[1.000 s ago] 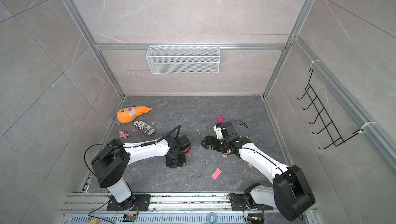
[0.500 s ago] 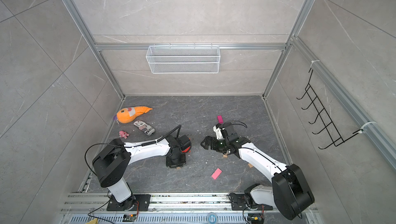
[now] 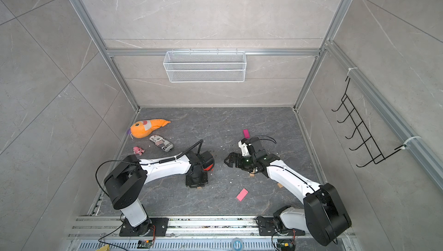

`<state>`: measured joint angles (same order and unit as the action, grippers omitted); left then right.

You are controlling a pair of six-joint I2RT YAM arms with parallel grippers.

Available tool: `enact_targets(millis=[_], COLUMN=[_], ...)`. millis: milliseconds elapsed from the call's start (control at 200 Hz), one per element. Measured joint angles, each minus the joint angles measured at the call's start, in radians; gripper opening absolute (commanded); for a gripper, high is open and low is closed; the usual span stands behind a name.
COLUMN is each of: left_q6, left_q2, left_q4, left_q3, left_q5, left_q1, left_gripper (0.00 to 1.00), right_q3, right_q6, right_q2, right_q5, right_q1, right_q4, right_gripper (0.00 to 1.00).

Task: Assemble the letter p with building blocks
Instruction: Assemble the building block at the center of the board.

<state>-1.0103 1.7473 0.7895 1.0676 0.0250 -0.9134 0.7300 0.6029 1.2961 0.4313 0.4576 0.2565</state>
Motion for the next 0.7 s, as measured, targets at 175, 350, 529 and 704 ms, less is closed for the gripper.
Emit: enact_targets(millis=[175, 350, 529, 704], left_q6=[0.000, 0.000, 0.001, 0.004], left_q2=[0.000, 0.000, 0.000, 0.000], left_q4=[0.000, 0.000, 0.000, 0.000], left_q3=[0.000, 0.000, 0.000, 0.000], left_q5=[0.000, 0.000, 0.000, -0.001], left_q1=[0.000, 0.000, 0.000, 0.000], left_gripper=[0.19, 0.22, 0.26, 0.29], right_q3=[0.000, 0.000, 0.000, 0.000], right_q6=[0.000, 0.000, 0.000, 0.002], right_q2=[0.004, 0.006, 0.006, 0.006], right_q5=[0.000, 0.000, 0.001, 0.001], right_q1=[0.000, 0.000, 0.000, 0.000], right_q4=[0.000, 0.000, 0.000, 0.000], right_gripper=[1.00, 1.00, 1.00, 1.00])
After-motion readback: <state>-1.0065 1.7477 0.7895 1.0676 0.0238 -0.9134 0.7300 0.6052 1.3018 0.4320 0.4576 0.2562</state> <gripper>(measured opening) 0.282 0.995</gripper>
